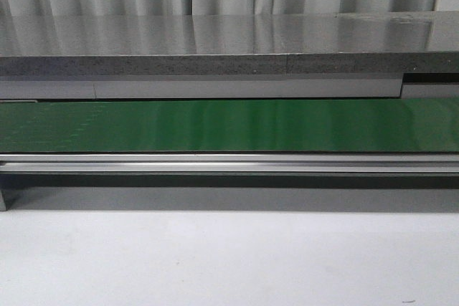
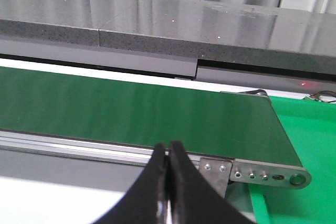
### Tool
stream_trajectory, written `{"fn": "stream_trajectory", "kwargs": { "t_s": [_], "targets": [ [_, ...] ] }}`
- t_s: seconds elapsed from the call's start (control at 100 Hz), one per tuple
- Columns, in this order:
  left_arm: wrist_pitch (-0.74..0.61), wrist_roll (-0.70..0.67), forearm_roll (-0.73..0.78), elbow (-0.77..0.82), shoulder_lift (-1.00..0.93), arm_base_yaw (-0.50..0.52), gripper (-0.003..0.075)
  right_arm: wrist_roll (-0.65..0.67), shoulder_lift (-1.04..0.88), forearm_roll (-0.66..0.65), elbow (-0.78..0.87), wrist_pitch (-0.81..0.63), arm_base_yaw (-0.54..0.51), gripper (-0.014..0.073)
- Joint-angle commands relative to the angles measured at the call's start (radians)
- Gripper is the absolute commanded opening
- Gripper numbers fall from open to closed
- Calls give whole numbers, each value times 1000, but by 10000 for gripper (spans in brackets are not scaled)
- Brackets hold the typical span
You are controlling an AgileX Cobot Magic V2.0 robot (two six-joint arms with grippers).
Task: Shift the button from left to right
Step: 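Move the left gripper toward the yellow-capped push button in the blue tray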
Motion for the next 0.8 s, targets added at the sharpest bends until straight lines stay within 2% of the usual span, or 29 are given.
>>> {"fn": "stream_trajectory", "kwargs": {
  "t_s": [0.0,0.44,0.68,0.79],
  "targets": [
    [-88,-10,-5,41,-36,-9,5,-2,-17,-7,0,-83,1,-68],
    [-98,-10,-14,23,-36,-9,5,-2,-17,-7,0,-83,1,-68],
    [-76,-10,-30,-114,-8,-9,5,-2,-17,-7,0,-83,1,-68],
    [8,-10,-30,-221,55,-9,5,-2,-17,-7,0,-83,1,-68]
  ]
}}
